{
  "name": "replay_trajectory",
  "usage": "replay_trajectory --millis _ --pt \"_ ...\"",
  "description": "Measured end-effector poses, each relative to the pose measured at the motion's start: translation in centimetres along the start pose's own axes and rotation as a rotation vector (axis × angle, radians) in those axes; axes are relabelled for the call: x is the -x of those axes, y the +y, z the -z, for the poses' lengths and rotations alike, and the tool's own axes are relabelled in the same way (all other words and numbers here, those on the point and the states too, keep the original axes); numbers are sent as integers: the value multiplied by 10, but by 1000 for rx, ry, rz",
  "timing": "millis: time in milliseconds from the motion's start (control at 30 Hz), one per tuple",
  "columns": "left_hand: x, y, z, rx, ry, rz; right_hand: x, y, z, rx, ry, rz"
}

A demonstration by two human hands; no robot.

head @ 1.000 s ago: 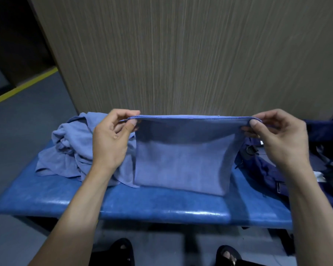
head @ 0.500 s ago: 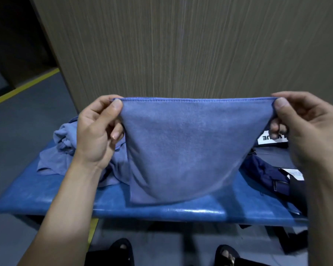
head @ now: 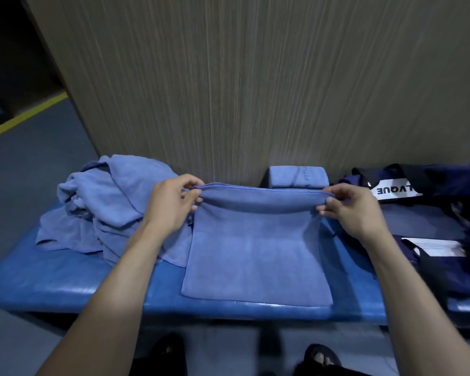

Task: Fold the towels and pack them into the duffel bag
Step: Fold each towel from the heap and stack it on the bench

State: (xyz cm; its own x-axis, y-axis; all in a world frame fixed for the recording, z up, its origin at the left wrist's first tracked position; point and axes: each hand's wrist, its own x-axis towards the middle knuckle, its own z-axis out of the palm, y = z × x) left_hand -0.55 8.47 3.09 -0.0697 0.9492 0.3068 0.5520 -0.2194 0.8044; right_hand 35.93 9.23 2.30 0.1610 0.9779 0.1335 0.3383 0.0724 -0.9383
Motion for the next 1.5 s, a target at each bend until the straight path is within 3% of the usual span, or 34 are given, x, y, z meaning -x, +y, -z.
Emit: replay_trajectory --millis 167,333,467,600,833,1500 --pt "10 -3 13 -170 -75 -77 13 -3 7 168 -56 62" --pt "50 -15 34 -196 -291 -91 52 -1 23 558 -326 110" --pt "74 -21 36 -224 -433 -82 77 7 25 678 -477 149" --pt "86 -28 30 -252 -542 -101 84 17 21 727 -526 159" --pt "86 -25 31 -237 -532 -125 84 21 26 731 -507 186" --pt "92 -42 27 -448 -695 -310 98 31 22 841 -744 145"
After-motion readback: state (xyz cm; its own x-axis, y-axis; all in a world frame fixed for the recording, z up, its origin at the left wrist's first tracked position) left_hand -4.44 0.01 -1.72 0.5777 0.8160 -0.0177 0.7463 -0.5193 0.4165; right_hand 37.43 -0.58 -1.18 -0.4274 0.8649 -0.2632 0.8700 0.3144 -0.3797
